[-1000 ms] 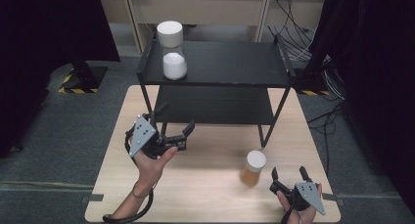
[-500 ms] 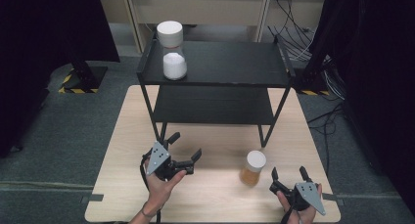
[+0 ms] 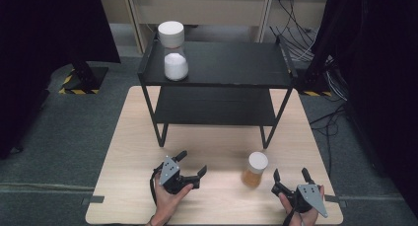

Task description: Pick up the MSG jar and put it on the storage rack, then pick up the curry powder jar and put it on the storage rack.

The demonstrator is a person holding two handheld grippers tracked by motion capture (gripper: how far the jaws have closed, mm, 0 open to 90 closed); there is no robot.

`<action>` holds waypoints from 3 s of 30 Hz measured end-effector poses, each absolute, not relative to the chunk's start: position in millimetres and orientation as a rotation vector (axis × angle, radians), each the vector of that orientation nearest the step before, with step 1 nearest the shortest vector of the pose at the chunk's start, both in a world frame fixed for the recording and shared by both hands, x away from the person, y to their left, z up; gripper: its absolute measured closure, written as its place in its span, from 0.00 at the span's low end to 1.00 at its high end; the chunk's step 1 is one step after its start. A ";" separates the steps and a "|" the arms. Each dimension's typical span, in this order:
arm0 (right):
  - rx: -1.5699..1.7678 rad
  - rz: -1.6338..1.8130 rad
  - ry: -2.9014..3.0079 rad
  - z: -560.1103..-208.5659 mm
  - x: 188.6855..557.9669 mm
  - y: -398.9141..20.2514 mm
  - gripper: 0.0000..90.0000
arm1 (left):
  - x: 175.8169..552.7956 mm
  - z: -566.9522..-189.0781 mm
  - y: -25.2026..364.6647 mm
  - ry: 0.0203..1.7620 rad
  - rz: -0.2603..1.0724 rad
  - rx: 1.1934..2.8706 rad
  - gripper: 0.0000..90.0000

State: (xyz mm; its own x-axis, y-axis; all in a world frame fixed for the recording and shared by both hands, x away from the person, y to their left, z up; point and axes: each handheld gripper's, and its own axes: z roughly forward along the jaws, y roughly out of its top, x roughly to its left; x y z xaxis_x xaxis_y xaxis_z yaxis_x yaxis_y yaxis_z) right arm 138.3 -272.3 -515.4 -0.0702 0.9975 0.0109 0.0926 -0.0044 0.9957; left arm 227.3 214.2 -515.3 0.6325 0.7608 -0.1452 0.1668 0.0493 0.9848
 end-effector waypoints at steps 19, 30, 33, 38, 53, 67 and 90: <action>1.251 1.221 1.331 -514.7 138.8 -272.7 0.06 | 228.1 -517.3 218.1 0.858 0.525 1.492 0.07; 1.251 1.222 1.328 -515.0 138.4 -272.5 0.06 | 229.4 -517.1 218.2 0.857 0.515 1.493 0.07; 1.249 1.225 1.332 -514.9 138.7 -273.3 0.06 | 229.4 -517.1 218.0 0.856 0.515 1.493 0.07; 1.251 1.230 1.330 -515.1 138.5 -274.3 0.06 | 228.8 -517.1 217.6 0.851 0.521 1.496 0.07; 1.270 1.290 1.306 -512.0 136.3 -280.3 0.06 | 230.6 -518.3 220.5 0.865 0.497 1.479 0.07; 1.102 1.525 1.308 -486.0 120.6 -279.1 0.06 | 231.8 -519.1 222.7 0.883 0.480 1.463 0.07; 1.040 1.480 1.552 -497.5 152.9 -250.6 0.20 | 232.4 -518.7 222.9 0.886 0.477 1.464 0.09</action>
